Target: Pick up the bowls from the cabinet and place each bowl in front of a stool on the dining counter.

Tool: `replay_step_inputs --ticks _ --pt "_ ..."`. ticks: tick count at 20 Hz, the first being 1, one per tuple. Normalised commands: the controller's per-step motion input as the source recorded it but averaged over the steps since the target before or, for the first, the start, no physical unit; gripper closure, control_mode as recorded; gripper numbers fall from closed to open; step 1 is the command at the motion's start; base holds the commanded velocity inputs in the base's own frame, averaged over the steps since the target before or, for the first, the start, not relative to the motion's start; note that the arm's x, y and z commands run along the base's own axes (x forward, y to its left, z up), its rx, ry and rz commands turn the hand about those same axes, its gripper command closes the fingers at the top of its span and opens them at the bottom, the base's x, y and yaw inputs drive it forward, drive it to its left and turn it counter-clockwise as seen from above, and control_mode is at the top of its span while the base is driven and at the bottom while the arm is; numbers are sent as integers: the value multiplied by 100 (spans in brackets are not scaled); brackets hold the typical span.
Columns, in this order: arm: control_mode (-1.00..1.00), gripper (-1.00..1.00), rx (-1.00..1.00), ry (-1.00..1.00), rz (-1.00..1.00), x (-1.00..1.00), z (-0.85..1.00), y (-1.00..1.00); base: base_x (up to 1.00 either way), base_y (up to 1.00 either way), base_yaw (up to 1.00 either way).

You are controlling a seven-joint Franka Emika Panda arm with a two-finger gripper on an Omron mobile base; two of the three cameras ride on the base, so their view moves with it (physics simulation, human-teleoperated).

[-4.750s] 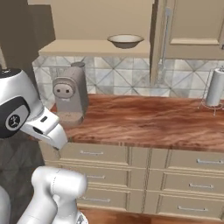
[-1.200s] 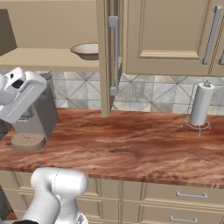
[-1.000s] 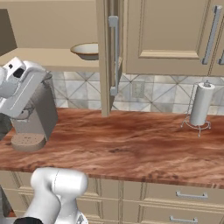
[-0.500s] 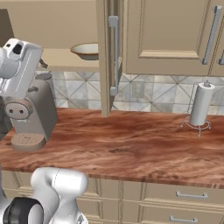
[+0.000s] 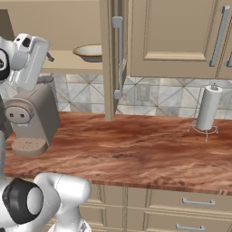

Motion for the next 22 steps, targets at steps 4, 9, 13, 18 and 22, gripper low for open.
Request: replay_step_inputs --ticks 4,9,13,18,22 --pt "-100 -100 0 -5 4 67 0 0 0 0 0" --pt "-100 -100 -3 -2 4 34 0 0 0 0 0" --pt "-100 -100 -5 -1 0 21 0 0 0 0 0" --pt "-100 -100 0 -1 0 42 0 0 0 0 0" --pt "-100 -100 0 0 0 48 0 0 0 0 0"
